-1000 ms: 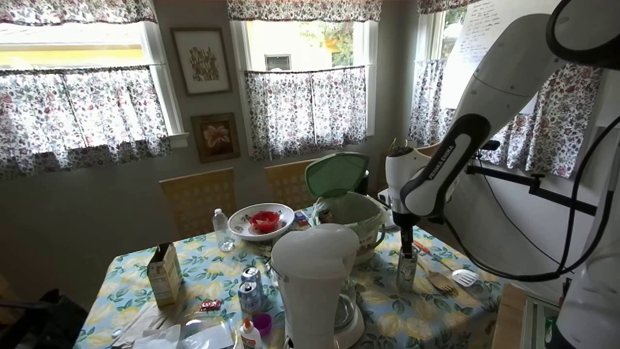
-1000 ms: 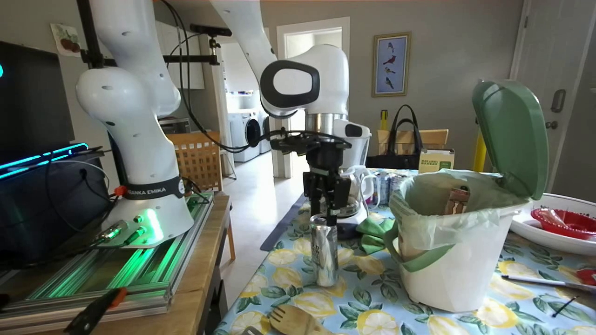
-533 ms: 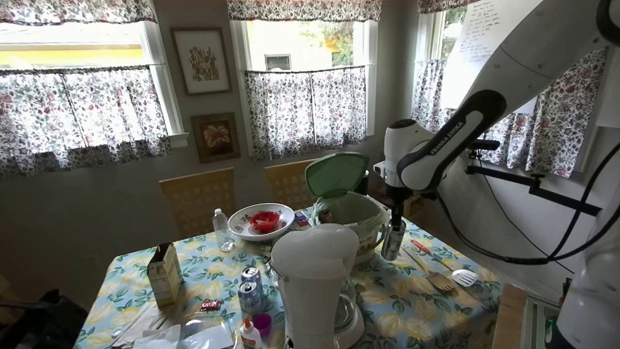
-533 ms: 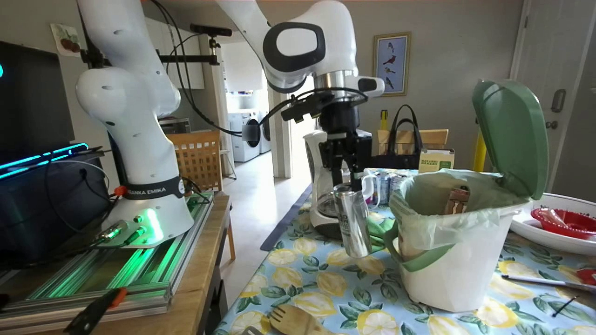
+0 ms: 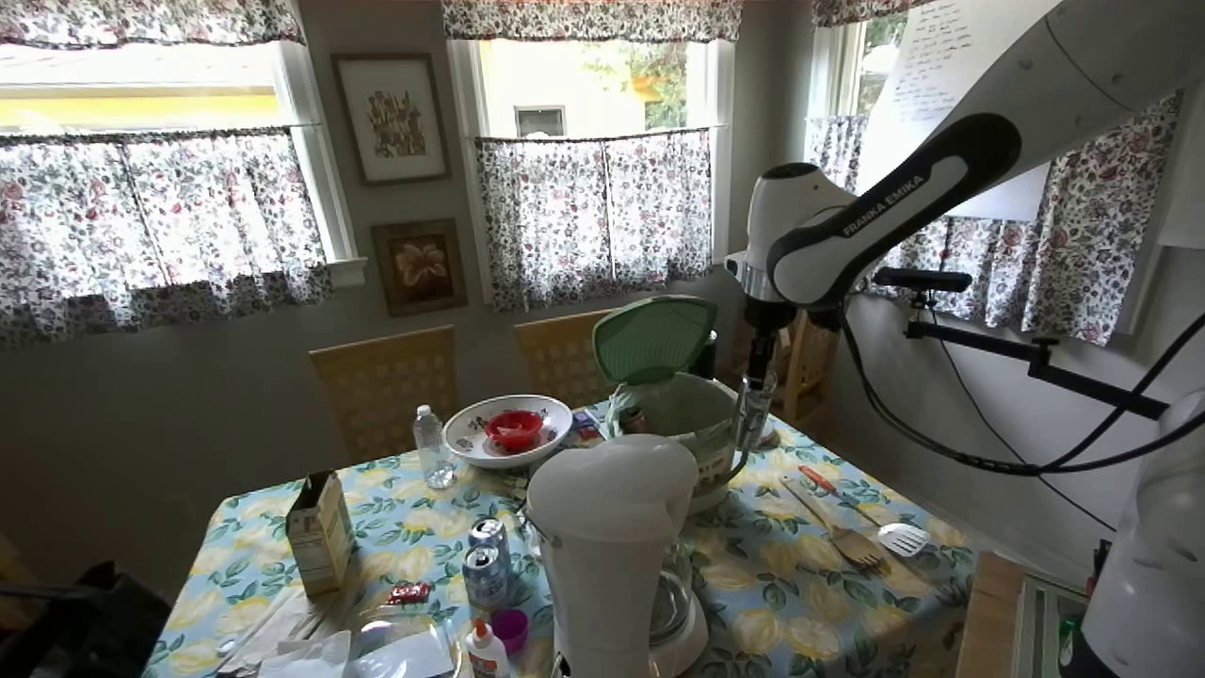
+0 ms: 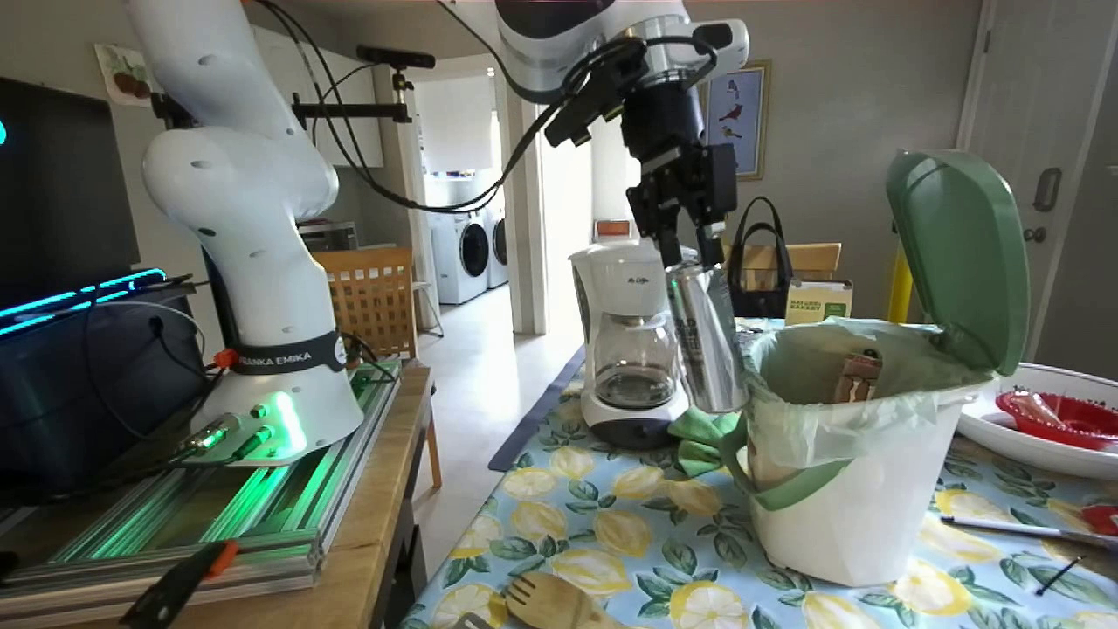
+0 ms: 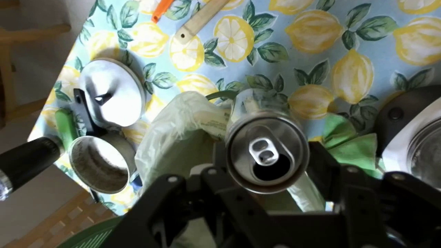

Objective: Open the bin and put the cans inside then close the bin.

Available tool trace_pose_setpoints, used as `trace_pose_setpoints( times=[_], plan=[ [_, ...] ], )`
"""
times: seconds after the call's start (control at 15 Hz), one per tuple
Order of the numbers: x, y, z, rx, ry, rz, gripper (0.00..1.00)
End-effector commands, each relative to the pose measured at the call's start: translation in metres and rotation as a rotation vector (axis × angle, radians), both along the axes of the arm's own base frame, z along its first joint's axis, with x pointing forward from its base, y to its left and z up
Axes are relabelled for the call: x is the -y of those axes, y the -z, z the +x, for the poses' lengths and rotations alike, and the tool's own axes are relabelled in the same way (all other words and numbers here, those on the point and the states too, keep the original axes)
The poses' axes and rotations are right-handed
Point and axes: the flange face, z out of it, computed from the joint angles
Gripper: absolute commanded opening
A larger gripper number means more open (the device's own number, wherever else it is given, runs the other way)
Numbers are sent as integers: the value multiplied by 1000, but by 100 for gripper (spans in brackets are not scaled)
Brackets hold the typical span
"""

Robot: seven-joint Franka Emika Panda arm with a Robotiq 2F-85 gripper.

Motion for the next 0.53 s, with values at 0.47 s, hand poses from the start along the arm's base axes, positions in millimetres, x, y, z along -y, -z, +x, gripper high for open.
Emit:
trace_pose_setpoints(
  times=[0.47],
  plan=[
    [16,-41,30,147,33,-21,35]
  ],
)
